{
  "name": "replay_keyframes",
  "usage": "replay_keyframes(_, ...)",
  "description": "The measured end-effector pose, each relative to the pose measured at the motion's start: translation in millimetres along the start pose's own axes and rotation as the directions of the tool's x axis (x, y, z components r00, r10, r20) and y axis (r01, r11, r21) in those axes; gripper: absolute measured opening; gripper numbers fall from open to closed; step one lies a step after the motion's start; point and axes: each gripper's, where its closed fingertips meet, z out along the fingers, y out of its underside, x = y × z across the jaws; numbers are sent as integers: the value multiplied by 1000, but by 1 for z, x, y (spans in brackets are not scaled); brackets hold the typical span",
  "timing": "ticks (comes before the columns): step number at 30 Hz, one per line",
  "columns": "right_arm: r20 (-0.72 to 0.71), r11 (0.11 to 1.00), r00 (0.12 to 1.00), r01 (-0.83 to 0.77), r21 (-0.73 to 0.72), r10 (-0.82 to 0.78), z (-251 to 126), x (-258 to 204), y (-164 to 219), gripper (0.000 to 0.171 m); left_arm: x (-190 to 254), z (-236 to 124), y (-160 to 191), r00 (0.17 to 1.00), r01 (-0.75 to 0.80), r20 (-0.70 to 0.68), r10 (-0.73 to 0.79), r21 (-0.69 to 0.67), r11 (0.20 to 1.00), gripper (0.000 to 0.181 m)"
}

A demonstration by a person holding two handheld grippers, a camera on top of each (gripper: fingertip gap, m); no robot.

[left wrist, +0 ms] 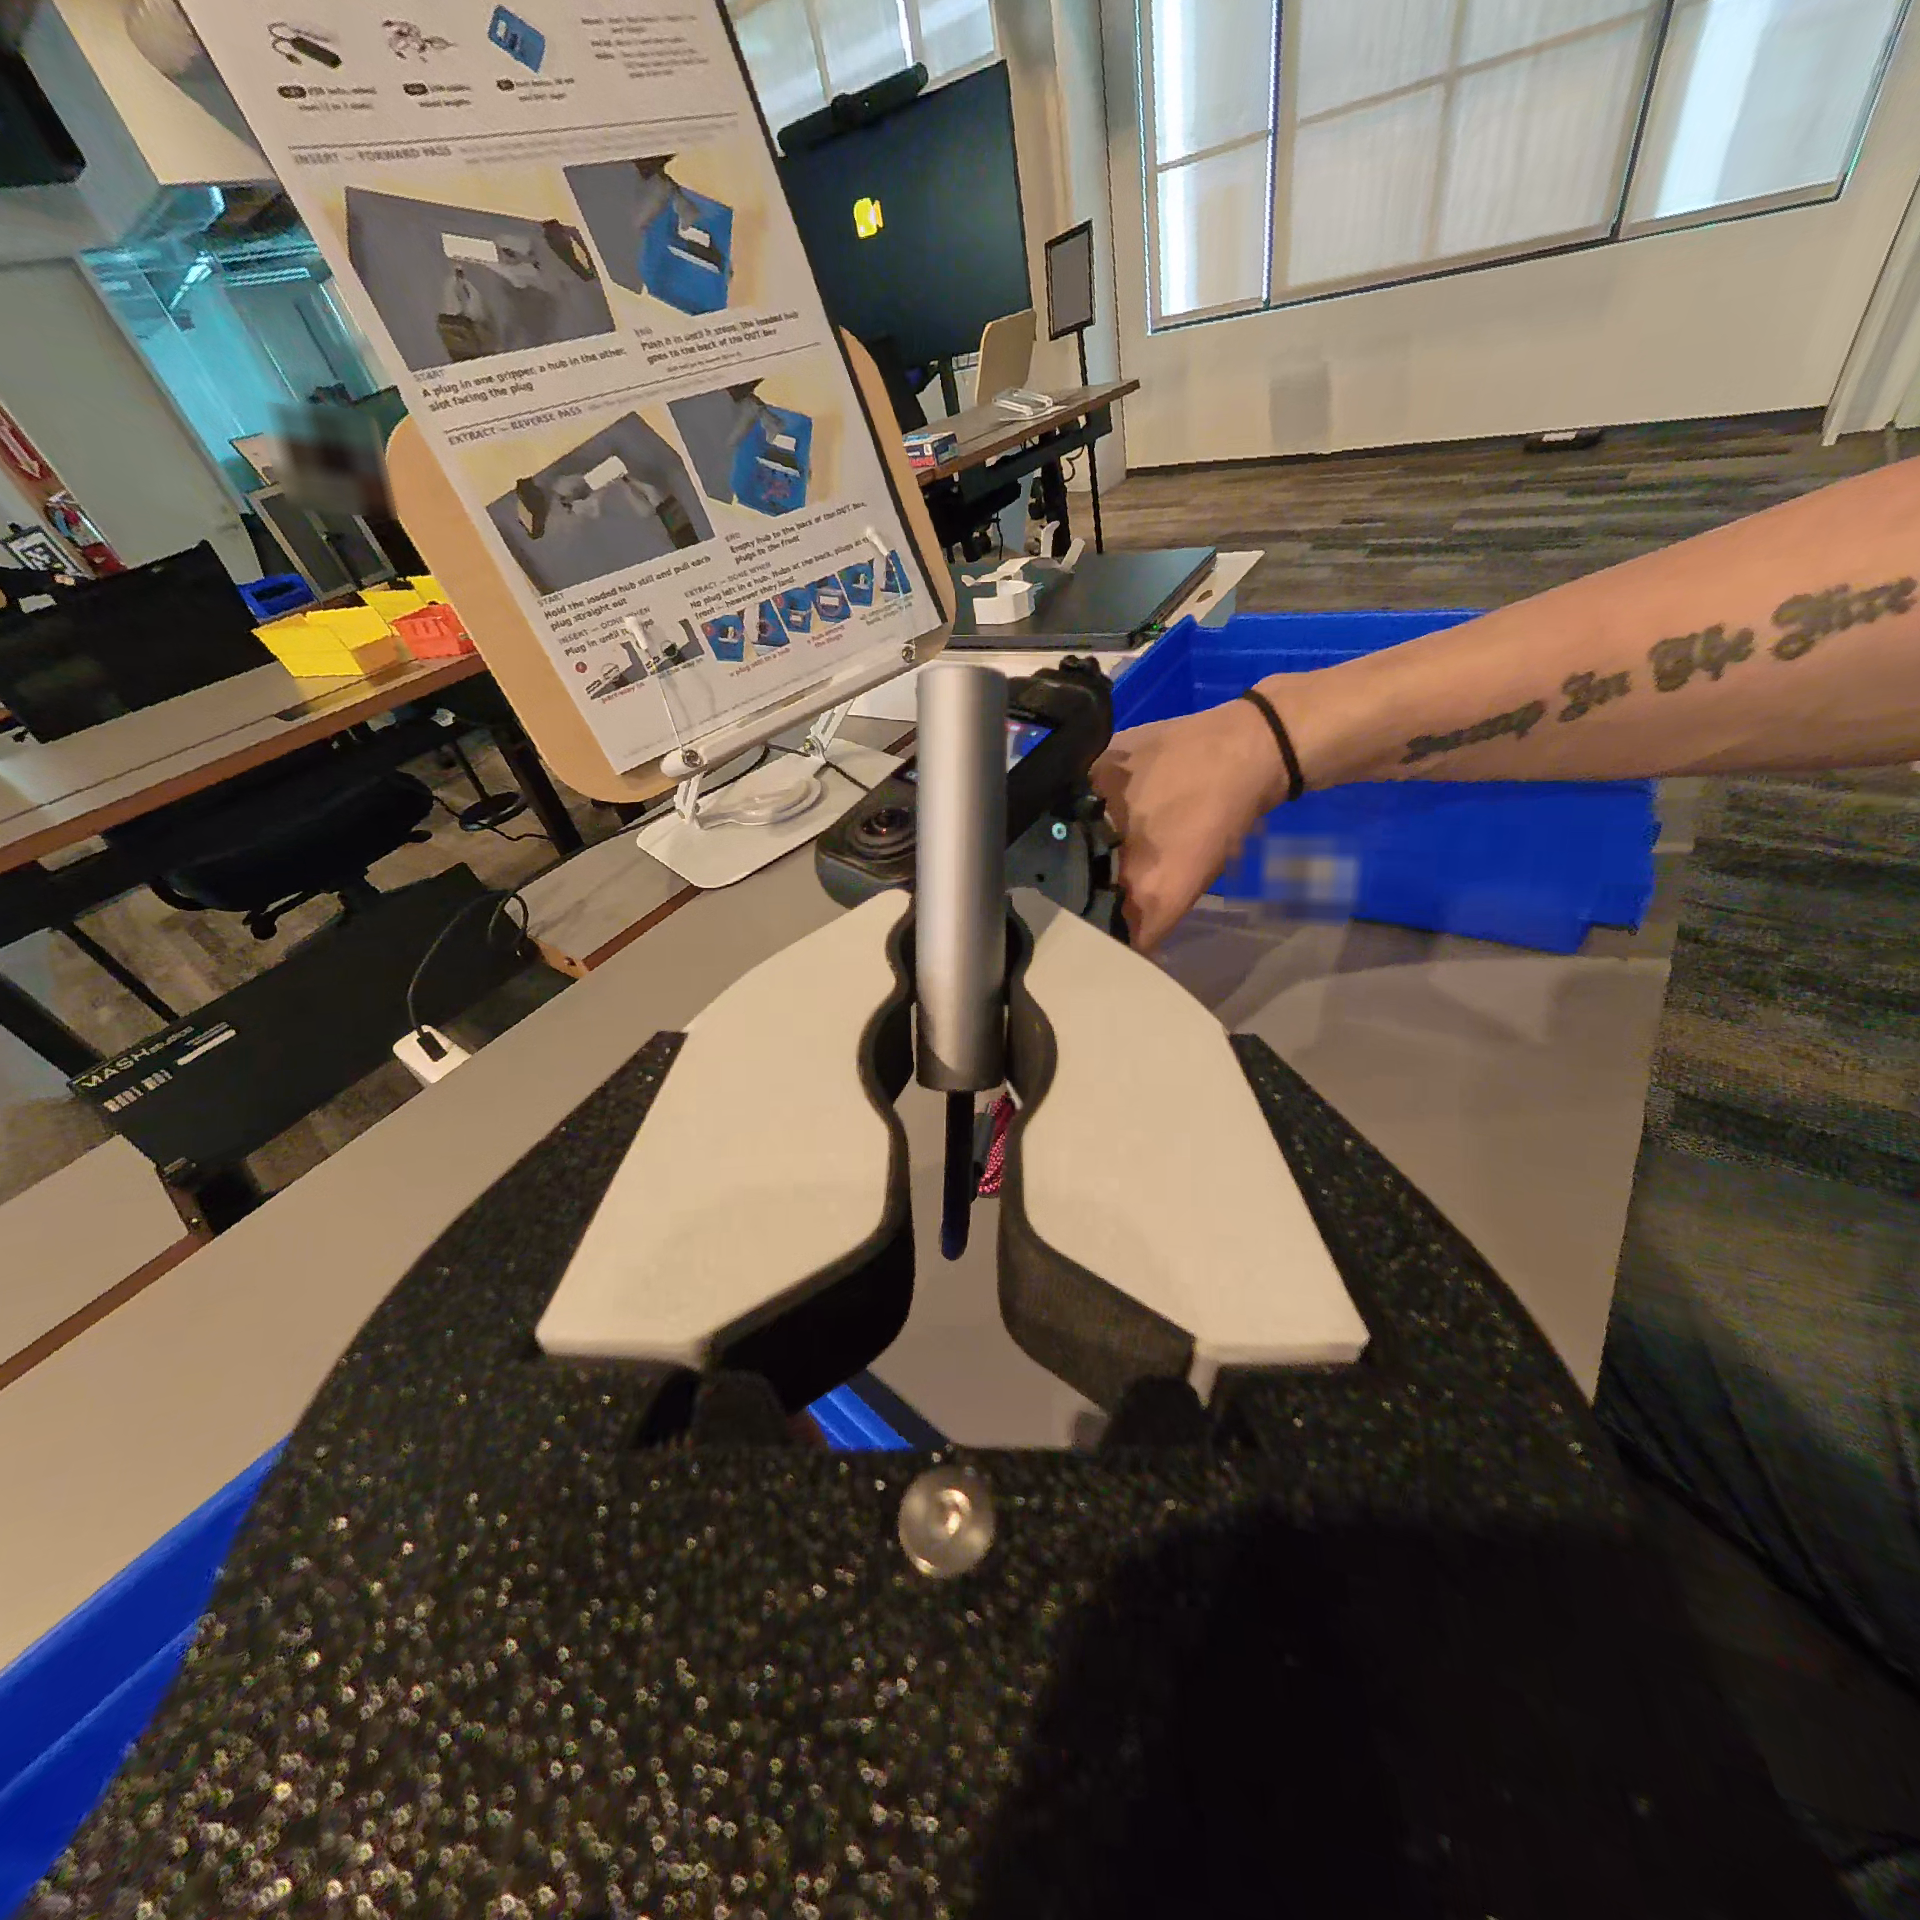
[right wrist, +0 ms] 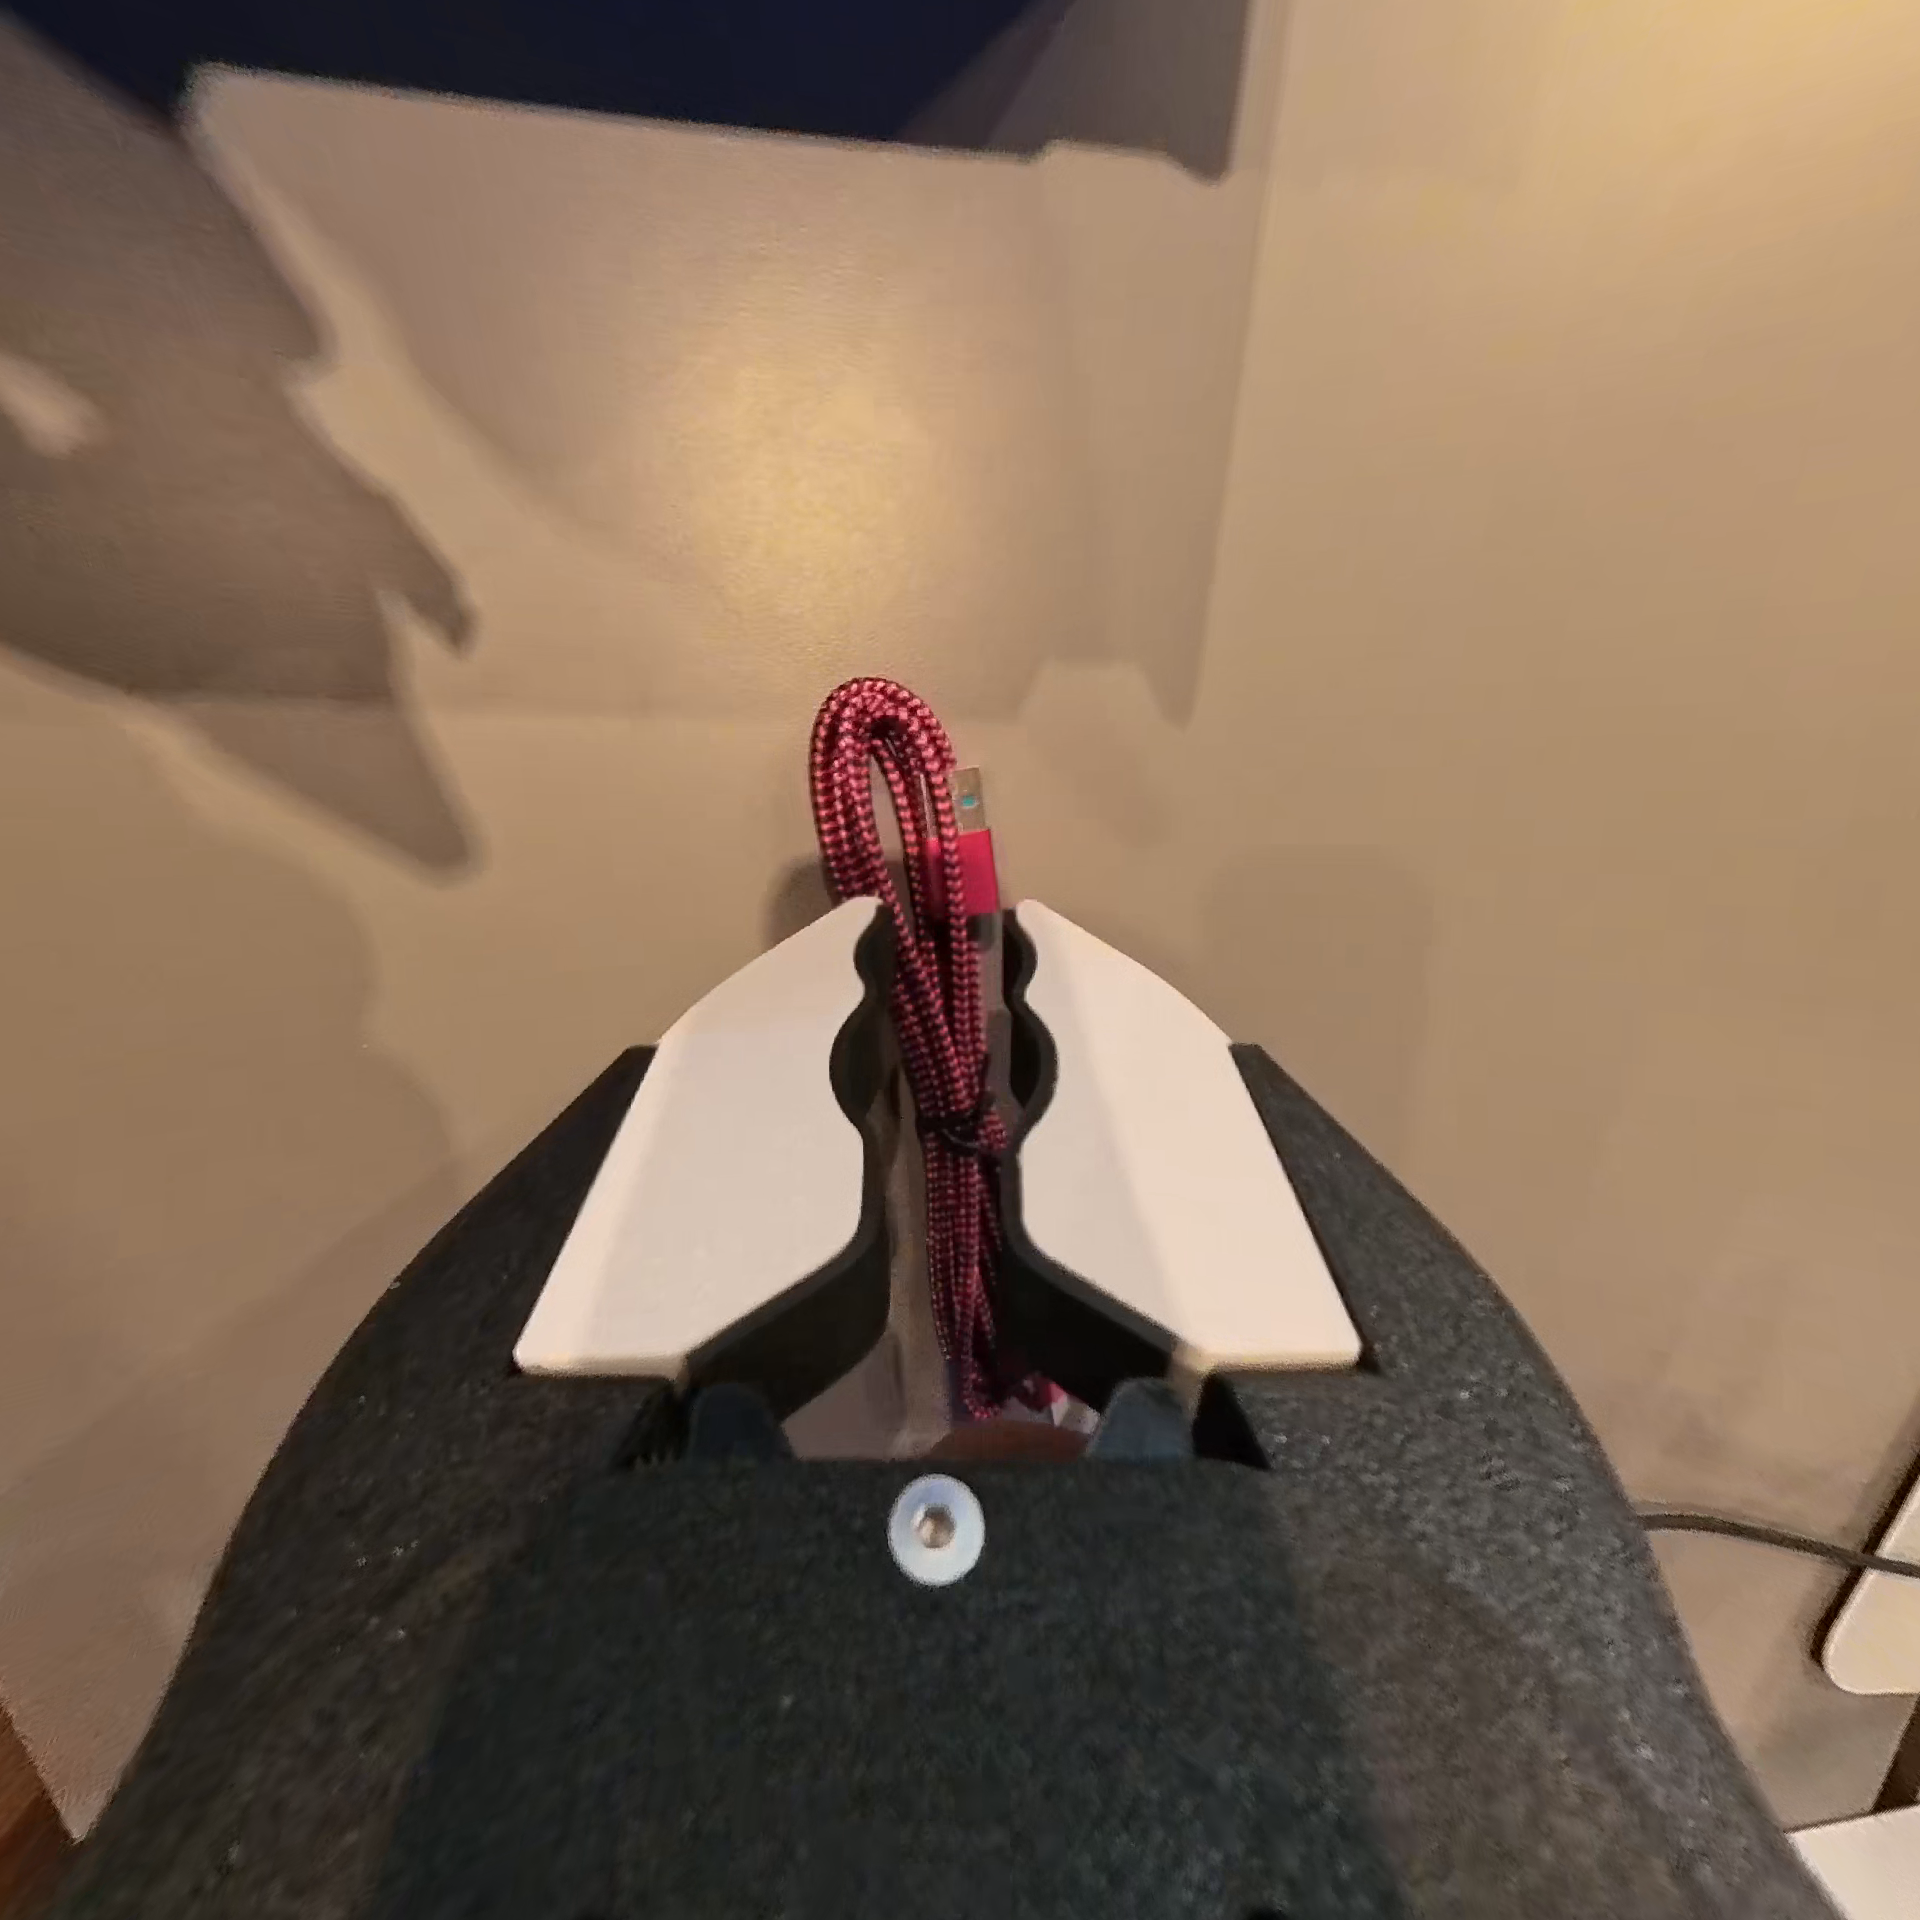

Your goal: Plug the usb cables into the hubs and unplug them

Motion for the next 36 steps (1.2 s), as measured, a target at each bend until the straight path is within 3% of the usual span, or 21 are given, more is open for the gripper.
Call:
replay_keyframes(10, 2, 994, 995, -101, -29, 101, 13, 26, 11, 18, -3, 2, -1, 1000, 29, 0, -29, 17, 999, 12)
replay_keyframes(21, 76, 998, 995, -67, -1, 67, 8, 16, 5, 39, -3, 4, 0, 999, 42, -3, -42, 13, 999, 12)
replay_keyframes(24, 80, 999, 997, -21, 39, 18, 2, 8, -1, 39, -2, 5, 0, 999, 43, -7, -43, 14, 999, 12)
replay_keyframes(32, 11, 994, 994, 107, -15, -107, 9, -4, 2, 37, 1, 6, -2, 999, 47, -13, -47, 18, 999, 12)
replay_keyframes(36, -1, 993, 993, 119, -5, -119, 9, -5, -1, 21, 3, 6, -3, 999, 44, -17, -44, 16, 999, 12)
